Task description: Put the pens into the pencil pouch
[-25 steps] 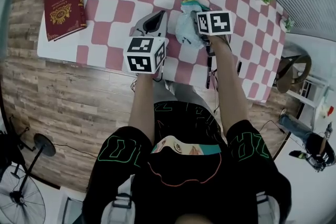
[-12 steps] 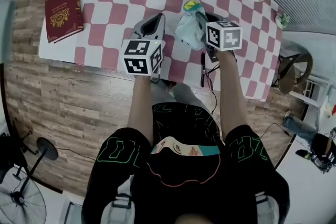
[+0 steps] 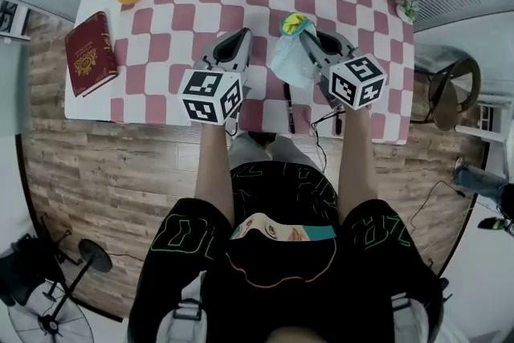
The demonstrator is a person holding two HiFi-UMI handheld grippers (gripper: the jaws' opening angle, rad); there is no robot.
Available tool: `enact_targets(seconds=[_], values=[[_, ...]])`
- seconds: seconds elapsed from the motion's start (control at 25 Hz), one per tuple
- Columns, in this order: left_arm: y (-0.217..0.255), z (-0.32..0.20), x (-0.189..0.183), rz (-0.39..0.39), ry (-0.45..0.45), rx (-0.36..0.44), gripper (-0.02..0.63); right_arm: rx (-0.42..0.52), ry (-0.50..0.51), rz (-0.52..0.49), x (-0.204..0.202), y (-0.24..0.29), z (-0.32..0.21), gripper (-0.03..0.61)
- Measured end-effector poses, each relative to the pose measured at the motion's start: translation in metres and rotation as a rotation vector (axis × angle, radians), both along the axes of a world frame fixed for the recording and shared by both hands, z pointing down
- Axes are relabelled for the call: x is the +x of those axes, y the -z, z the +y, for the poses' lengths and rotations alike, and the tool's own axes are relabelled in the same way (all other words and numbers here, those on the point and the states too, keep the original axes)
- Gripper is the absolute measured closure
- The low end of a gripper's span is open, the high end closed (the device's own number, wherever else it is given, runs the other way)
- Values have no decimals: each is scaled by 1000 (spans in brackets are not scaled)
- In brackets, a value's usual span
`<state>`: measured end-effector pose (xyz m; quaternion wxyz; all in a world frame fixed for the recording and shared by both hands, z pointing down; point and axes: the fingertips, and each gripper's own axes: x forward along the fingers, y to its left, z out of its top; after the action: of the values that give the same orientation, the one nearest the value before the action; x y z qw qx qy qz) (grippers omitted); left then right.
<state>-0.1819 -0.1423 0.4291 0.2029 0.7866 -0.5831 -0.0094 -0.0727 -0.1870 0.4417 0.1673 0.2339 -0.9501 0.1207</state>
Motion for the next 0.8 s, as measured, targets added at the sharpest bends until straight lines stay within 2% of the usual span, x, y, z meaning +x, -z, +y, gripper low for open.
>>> enact_targets(seconds=[0.24, 0.36, 0.64, 0.8], values=[[41, -5, 65, 5, -202, 129, 615, 88, 53, -137, 52, 43, 15, 554], [55, -4, 98, -9, -313, 179, 594, 128, 93, -193, 75, 61, 25, 554], [89, 10, 168, 15, -553, 308, 545, 189, 225, -259, 123, 92, 49, 554], [103, 21, 210, -10, -716, 366, 501, 213, 317, -284, 148, 106, 60, 554]])
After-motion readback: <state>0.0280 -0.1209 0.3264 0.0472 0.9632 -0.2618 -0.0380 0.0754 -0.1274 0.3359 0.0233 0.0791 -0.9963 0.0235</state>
